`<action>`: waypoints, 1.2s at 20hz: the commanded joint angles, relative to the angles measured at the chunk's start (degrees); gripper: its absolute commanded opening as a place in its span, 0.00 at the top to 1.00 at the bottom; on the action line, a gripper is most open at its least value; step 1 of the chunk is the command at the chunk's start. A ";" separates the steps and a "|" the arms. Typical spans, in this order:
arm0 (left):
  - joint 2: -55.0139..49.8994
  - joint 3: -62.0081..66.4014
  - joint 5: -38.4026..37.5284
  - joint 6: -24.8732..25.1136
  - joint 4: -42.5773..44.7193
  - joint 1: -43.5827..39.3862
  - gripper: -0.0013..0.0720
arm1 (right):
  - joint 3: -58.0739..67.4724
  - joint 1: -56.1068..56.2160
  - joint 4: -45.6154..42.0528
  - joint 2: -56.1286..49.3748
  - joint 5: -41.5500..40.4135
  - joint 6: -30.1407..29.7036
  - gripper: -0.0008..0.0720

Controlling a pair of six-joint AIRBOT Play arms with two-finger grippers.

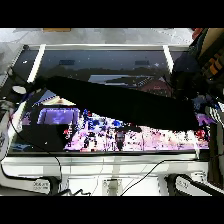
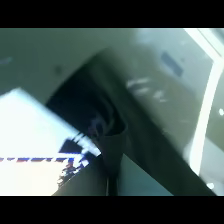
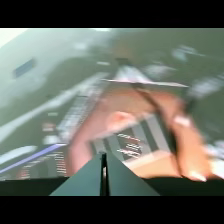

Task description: Fold the clothes and pants, and hang the long-sleeved shirts on hangers.

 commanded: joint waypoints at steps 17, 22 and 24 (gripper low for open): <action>24.48 0.28 -18.32 13.60 -1.97 -0.15 0.97 | 42.12 58.69 4.17 -47.08 2.23 20.96 0.97; 23.80 0.26 -18.29 13.60 -4.70 -0.76 0.97 | 45.33 65.57 7.48 -50.66 3.58 22.08 0.97; 22.73 0.26 -18.29 13.60 -5.16 -1.90 0.97 | 45.33 66.62 7.10 -50.64 5.86 21.49 0.97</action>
